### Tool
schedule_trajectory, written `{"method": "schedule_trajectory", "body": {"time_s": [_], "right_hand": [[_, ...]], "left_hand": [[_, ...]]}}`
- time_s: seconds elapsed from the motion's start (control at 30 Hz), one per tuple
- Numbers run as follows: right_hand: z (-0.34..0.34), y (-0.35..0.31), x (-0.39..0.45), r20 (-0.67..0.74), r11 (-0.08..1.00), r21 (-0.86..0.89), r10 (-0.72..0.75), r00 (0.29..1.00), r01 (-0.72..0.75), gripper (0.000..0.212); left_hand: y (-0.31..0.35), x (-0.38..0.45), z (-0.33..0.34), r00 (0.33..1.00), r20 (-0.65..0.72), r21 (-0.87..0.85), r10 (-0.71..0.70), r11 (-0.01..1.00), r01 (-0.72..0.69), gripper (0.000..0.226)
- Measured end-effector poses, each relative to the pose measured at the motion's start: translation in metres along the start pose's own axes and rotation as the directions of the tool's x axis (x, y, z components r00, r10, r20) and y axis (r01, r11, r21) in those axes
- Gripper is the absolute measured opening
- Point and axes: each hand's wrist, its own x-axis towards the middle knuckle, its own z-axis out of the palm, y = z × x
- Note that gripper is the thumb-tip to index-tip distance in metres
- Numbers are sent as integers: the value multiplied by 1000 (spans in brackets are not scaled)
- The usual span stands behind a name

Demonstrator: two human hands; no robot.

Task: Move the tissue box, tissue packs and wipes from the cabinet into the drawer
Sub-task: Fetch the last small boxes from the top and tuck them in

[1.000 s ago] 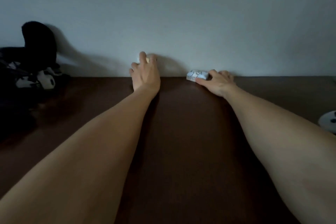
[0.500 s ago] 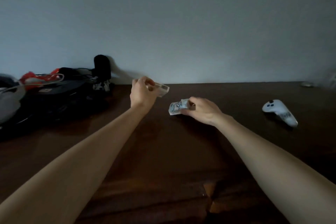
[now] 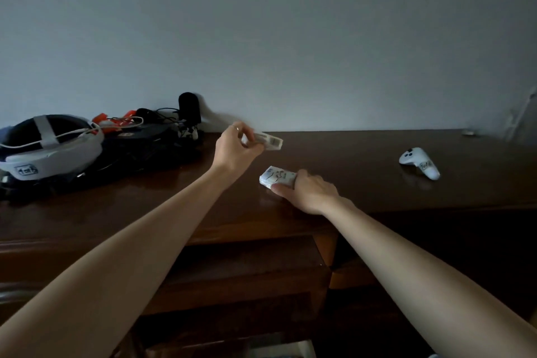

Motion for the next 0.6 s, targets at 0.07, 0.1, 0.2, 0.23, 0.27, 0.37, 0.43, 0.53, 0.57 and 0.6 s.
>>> {"method": "schedule_trajectory", "body": {"time_s": [0.07,0.1,0.2,0.23,0.27,0.37,0.43,0.53,0.57,0.6], "right_hand": [[6,-1,4,3,998,53,16,1000,-16,99],[7,0,8,-8,995,98,18,1000,-17,101],[9,5,19,-25,954,298,50,998,-41,103],[10,9,21,-34,922,381,78,996,-59,109],[11,13,22,-44,892,446,96,994,-66,117],[14,24,22,-98,867,498,40,994,14,130],[14,28,22,-179,872,479,-16,984,101,124],[13,27,25,-201,894,395,-143,969,214,103],[13,25,25,-148,904,365,-179,973,222,101],[13,23,26,-88,915,341,-197,976,216,102]], "left_hand": [[-1,-2,8,999,45,-7,-6,1000,6,27],[-3,-3,12,998,57,-14,-17,1000,18,25],[-12,-1,23,996,64,-91,-57,994,63,22],[-15,1,27,995,67,-153,-76,984,85,21],[-19,2,30,992,77,-218,-95,970,110,21],[-33,7,38,964,257,-205,-72,970,127,41],[-41,11,44,915,403,-57,-30,997,58,48],[-47,17,49,869,494,93,-37,996,-10,43],[-47,19,50,854,516,119,-65,993,3,45],[-48,20,51,833,545,128,-100,991,35,43]]}}
